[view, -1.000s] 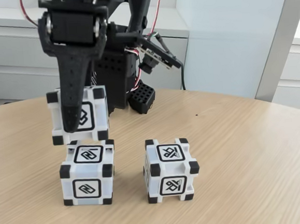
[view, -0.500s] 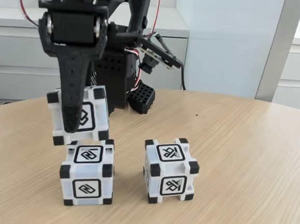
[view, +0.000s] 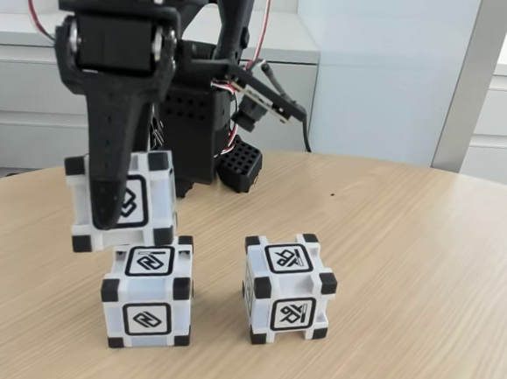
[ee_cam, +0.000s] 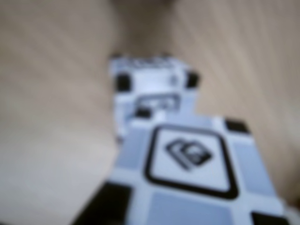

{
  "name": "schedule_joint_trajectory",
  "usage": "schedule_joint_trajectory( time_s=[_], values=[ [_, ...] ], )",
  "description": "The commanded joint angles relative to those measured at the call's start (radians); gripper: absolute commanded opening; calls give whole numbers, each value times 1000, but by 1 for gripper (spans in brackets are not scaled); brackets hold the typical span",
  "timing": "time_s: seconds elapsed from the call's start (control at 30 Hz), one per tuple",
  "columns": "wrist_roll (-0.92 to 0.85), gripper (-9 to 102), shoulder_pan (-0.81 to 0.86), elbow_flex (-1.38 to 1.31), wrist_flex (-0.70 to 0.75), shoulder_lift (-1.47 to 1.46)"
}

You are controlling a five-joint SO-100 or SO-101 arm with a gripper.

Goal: Stack cubes from left to right.

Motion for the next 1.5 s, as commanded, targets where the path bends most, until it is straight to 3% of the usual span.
schedule_joint_trajectory(
  time_s=[0.0,0.53,0.9,1.47],
  values=[
    [9,13,-6,-5,-14,9],
    [-21,14,-6,55,-15,-49],
    [-20,36,-5,44,-15,-49],
    [-18,42,-3,40,3,97]
  ],
)
